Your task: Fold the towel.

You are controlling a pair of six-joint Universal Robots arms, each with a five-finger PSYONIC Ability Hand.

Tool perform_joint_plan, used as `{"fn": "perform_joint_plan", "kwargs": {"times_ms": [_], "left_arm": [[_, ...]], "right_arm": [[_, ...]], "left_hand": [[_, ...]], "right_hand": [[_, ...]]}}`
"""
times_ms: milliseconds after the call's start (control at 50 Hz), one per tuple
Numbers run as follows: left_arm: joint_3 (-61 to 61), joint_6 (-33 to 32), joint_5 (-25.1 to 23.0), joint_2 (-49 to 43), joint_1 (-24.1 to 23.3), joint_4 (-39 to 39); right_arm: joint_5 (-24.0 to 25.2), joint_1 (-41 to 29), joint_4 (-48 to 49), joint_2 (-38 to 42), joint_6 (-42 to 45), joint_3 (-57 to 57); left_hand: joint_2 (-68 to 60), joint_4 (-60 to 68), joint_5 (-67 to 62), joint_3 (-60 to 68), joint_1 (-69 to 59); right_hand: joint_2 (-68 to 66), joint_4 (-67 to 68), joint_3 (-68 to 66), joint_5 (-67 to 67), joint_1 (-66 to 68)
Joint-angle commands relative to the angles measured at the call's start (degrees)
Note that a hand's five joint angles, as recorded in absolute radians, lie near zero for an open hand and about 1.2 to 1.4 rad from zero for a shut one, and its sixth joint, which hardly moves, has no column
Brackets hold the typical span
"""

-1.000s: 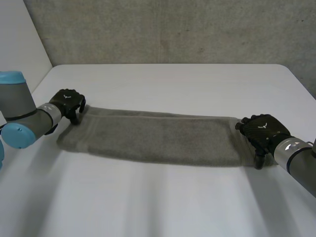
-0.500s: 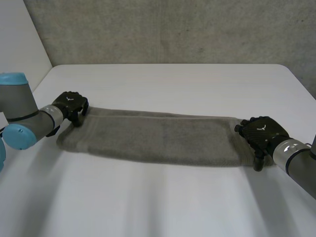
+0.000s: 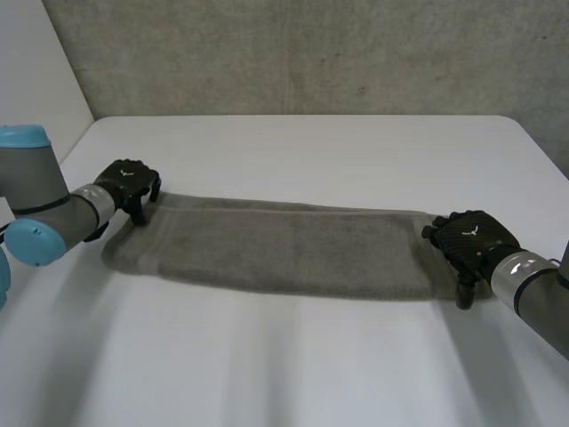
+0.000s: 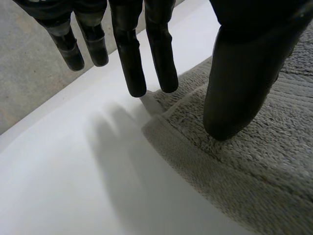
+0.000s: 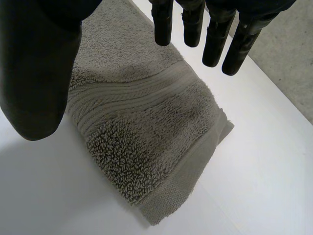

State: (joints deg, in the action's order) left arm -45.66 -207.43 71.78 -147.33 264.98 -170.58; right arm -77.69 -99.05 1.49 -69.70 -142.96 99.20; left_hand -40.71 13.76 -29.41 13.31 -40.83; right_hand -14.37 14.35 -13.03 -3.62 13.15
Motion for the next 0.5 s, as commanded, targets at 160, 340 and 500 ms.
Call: {"fn": "perform_joint_plan", "kwargs": {"times_ms": [160, 340, 500], "left_arm": [[5.6, -0.1, -0.1, -3.5, 0.0, 4.7], [5.8, -0.1, -0.1, -3.9, 0.0, 4.8], [5.8, -0.1, 0.6, -2.9, -0.5, 4.6]], "right_arm": [[0.0, 0.0, 0.0, 0.3, 0.1, 0.0], [0.1, 0.0, 0.0, 0.4, 0.1, 0.0], [0.1, 0.0, 0.0, 0.4, 0.1, 0.0]], "left_hand": [[1.7, -3.8, 0.4, -3.3, 1.9], [-2.4, -3.8, -3.7, -3.3, -2.3], [-39.3, -3.8, -40.6, -3.3, -39.2]], "right_hand": [[4.4, -4.4, 3.0, 3.6, -3.2], [4.4, -4.4, 3.0, 3.6, -3.2], [4.4, -4.4, 3.0, 3.6, -3.2]]}}
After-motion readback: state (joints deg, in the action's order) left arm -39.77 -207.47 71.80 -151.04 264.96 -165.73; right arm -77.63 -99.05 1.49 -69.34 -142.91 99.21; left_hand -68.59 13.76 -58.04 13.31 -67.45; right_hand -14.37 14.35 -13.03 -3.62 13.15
